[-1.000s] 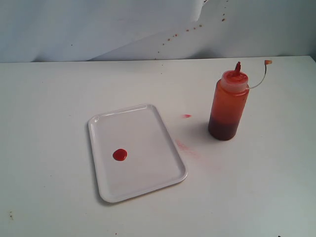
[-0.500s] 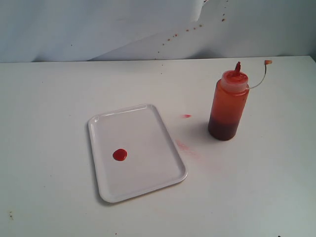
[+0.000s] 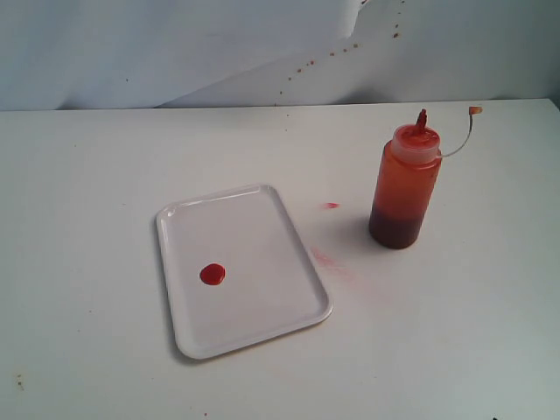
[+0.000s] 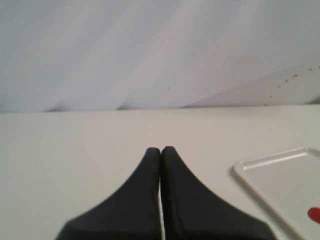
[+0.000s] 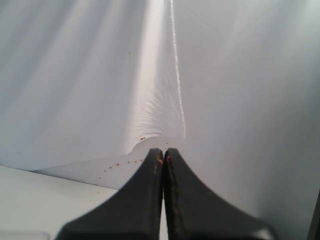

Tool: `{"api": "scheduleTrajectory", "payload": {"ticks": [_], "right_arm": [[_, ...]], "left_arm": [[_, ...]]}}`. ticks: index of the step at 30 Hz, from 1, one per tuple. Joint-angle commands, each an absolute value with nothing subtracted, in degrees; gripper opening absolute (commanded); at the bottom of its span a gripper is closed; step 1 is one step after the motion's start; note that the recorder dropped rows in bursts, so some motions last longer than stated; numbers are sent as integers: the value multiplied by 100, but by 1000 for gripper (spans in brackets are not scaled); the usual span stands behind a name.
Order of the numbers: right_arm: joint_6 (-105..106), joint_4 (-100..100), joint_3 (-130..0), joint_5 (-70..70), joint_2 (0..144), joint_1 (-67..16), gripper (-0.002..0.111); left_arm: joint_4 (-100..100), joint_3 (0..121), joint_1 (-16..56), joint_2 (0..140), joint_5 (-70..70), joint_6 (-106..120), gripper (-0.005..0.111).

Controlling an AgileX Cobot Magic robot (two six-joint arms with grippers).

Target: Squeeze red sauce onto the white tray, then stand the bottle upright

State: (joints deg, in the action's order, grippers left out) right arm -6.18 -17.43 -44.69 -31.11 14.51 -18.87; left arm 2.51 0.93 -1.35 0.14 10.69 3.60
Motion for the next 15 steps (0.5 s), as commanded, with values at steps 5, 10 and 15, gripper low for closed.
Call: {"api": "scheduleTrajectory", "payload": {"ticks": [5, 10, 15], "right_arm": [[-644, -1766, -4472, -3090, 1427, -1885, 0], [-644, -1766, -4472, -3090, 1427, -1885, 0], [-644, -1766, -4472, -3090, 1427, -1885, 0]], "left_arm": [[196, 0, -138, 0, 1442, 386, 0], [90, 0, -138, 0, 1638, 386, 0], [90, 0, -138, 0, 1638, 386, 0]]}}
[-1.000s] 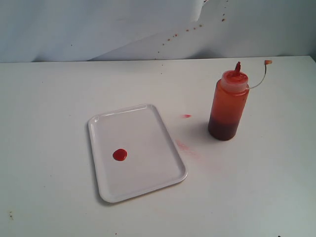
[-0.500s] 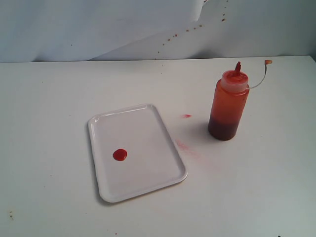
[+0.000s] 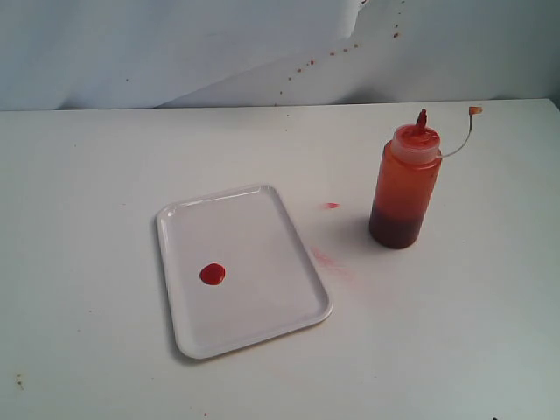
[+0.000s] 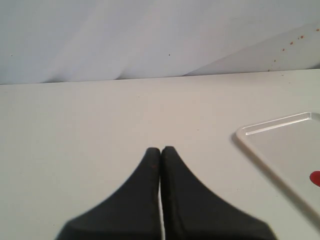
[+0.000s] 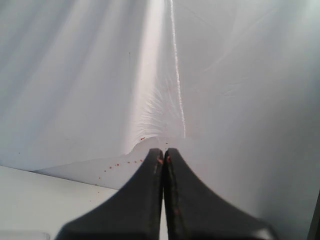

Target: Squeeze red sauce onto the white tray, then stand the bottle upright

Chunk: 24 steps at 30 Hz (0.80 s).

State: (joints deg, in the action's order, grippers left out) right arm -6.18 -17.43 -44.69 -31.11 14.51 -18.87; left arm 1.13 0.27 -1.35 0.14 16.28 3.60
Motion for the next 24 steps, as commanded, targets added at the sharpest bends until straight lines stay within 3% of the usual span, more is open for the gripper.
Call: {"api": "scheduleTrajectory", "payload": {"ticks": [1, 24], "right_arm": [[-644, -1766, -4472, -3090, 1427, -1885, 0], [-644, -1766, -4472, -3090, 1427, -1885, 0]], "left_arm": [[90, 0, -138, 0, 1638, 386, 0], [90, 0, -138, 0, 1628, 345, 0]]}}
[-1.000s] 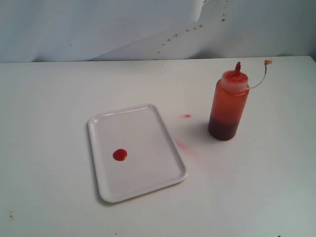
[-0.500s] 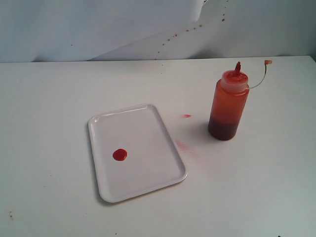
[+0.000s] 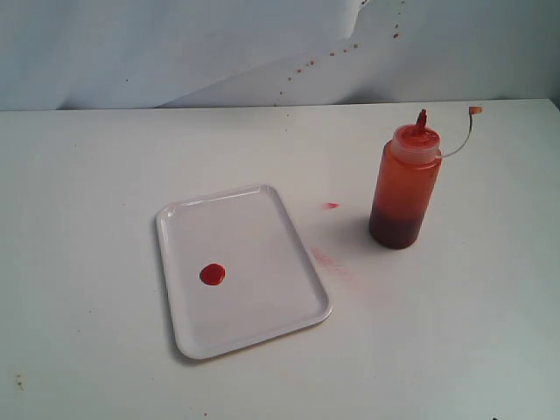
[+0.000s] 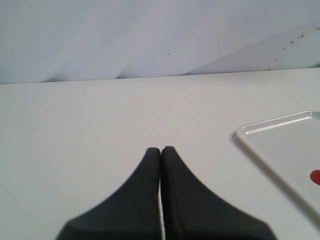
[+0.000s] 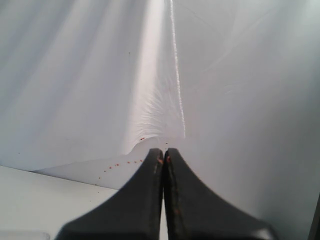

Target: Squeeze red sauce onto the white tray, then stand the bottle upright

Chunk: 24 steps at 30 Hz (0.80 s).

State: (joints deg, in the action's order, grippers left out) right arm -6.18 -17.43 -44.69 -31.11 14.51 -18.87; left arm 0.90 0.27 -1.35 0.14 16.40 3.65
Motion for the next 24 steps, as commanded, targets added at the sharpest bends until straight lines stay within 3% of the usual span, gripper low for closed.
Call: {"api": "scheduleTrajectory", "payload": {"ticks": [1, 14, 19, 24], "right_arm": [[-644, -1766, -4472, -3090, 1427, -1885, 0], [-644, -1340, -4412, -3081, 1427, -1885, 0], [-644, -1218, -3177, -1885, 1416, -1885, 0], [-644, -862, -2148, -1576, 1210, -1885, 0]], "left_arm": [[90, 0, -138, 0, 1628, 345, 0], [90, 0, -138, 0, 1628, 345, 0], [90, 0, -138, 0, 1628, 345, 0], [90, 0, -138, 0, 1628, 345, 0]]}}
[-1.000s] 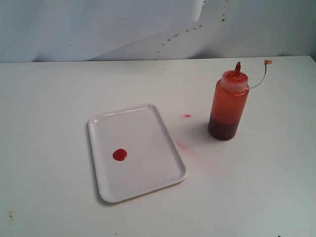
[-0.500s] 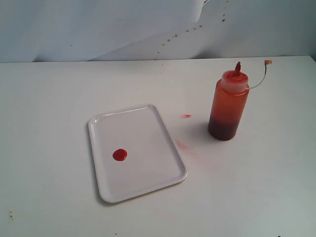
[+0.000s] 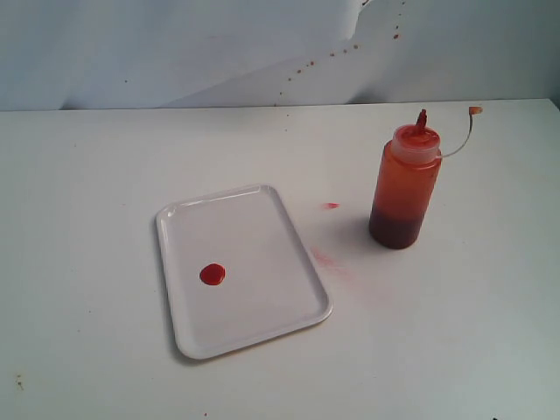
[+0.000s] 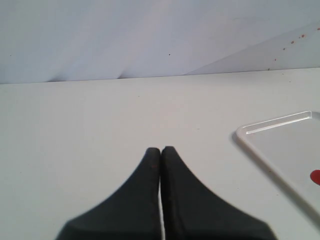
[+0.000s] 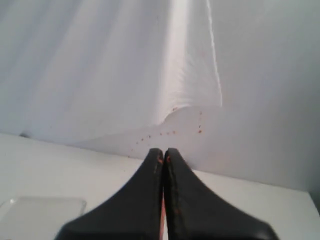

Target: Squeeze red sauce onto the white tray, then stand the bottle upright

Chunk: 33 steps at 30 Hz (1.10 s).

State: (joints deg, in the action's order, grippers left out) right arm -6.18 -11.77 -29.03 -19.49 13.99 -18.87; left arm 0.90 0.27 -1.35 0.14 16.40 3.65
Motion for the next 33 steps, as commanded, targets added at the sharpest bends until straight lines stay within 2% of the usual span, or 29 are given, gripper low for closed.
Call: {"api": "scheduleTrajectory", "payload": {"ticks": [1, 6, 10, 33], "right_arm": [[-644, -778, -1922, -1421, 1112, -1885, 0], [-644, -664, -510, -702, 319, -1885, 0], [-644, -664, -115, -672, 164, -1885, 0], [-644, -579, 0, -1316, 0, -1885, 0]], "left_arm": [[90, 0, -138, 0, 1628, 345, 0], [90, 0, -138, 0, 1628, 345, 0], [90, 0, -138, 0, 1628, 345, 0], [90, 0, -138, 0, 1628, 345, 0]]}}
